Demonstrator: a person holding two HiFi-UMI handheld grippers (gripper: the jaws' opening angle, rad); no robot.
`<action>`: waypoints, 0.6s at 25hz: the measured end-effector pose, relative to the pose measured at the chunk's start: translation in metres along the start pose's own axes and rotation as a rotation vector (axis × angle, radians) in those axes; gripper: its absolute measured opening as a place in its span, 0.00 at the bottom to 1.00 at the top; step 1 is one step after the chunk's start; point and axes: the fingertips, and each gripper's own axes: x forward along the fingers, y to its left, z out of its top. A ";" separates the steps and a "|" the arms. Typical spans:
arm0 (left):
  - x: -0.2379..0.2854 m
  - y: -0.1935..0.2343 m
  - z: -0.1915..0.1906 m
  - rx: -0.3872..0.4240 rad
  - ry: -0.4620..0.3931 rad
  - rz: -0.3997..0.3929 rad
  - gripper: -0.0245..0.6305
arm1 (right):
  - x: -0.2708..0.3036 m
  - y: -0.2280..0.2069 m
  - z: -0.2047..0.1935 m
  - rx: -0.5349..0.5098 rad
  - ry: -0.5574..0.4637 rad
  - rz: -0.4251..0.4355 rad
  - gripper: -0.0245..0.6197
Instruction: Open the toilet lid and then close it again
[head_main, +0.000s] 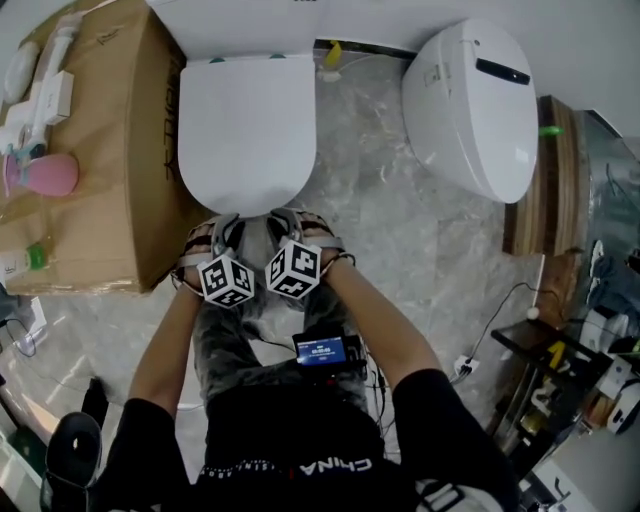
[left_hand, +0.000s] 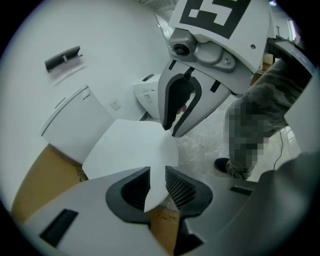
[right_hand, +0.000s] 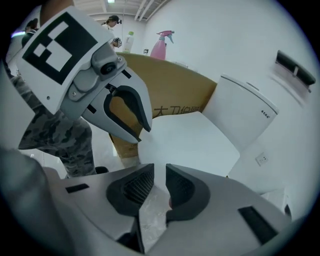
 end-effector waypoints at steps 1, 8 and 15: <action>0.008 -0.001 -0.004 0.005 0.004 0.002 0.17 | 0.007 0.001 -0.002 -0.005 -0.004 -0.001 0.15; 0.047 -0.018 -0.026 0.048 0.023 0.009 0.34 | 0.046 0.014 -0.020 -0.094 0.001 -0.003 0.29; 0.086 -0.015 -0.054 0.110 0.098 0.094 0.45 | 0.086 0.013 -0.031 -0.252 0.011 -0.145 0.43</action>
